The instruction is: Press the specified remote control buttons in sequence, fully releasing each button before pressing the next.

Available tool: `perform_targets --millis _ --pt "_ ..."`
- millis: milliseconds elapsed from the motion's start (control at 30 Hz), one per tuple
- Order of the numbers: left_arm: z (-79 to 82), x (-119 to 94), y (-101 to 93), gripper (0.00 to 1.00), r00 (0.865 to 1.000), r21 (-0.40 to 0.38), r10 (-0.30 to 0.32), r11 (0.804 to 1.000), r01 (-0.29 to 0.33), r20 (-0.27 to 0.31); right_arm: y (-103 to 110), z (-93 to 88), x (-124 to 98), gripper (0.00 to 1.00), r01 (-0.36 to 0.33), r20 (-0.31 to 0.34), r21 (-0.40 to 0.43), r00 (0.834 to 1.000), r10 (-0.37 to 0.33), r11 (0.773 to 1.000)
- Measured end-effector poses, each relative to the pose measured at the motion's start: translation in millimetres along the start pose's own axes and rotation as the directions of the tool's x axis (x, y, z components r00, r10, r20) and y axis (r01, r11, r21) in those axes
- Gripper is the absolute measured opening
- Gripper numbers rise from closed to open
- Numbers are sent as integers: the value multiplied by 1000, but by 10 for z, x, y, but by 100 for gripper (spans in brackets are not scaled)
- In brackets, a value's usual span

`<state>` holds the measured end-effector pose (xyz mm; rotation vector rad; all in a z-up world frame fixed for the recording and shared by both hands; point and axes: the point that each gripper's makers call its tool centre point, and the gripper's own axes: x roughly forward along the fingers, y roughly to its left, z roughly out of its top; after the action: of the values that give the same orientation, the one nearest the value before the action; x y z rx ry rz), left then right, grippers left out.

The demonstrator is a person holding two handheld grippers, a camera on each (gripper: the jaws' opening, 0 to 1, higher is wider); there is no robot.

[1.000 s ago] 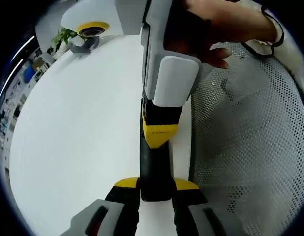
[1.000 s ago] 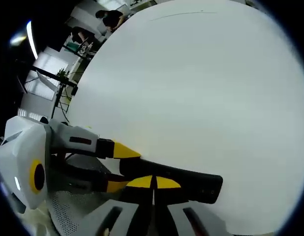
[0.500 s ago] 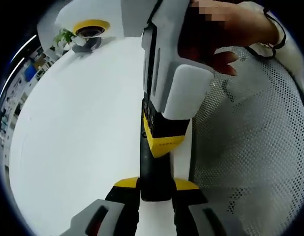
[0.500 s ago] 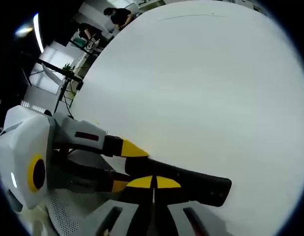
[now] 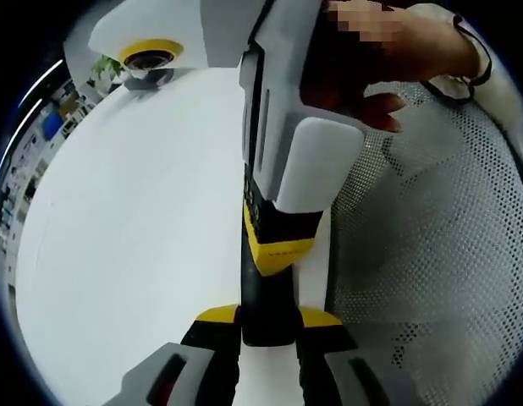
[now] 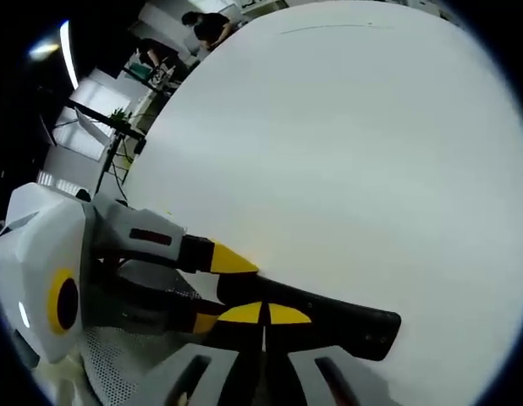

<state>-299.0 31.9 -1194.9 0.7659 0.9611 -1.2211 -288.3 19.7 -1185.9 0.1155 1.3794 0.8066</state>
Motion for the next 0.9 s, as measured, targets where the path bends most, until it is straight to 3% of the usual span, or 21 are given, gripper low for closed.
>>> perform_targets --millis 400,533,567,900 --pt "2 3 1 23 1000 -11 10 1000 -10 -4 8 -5 -7 0 18 16 -18 1000 -18 1000" --pt "-1 4 1 23 1000 -5 10 1000 -10 -3 32 -16 -10 0 38 19 -62 999 -37 997" --pt "-1 4 1 23 1000 -3 10 1000 -10 -4 23 -14 -12 0 52 23 -117 999 -50 992" --pt "4 1 -4 23 1000 -30 21 999 -21 -7 93 -18 -70 0 63 38 -124 998 -58 990"
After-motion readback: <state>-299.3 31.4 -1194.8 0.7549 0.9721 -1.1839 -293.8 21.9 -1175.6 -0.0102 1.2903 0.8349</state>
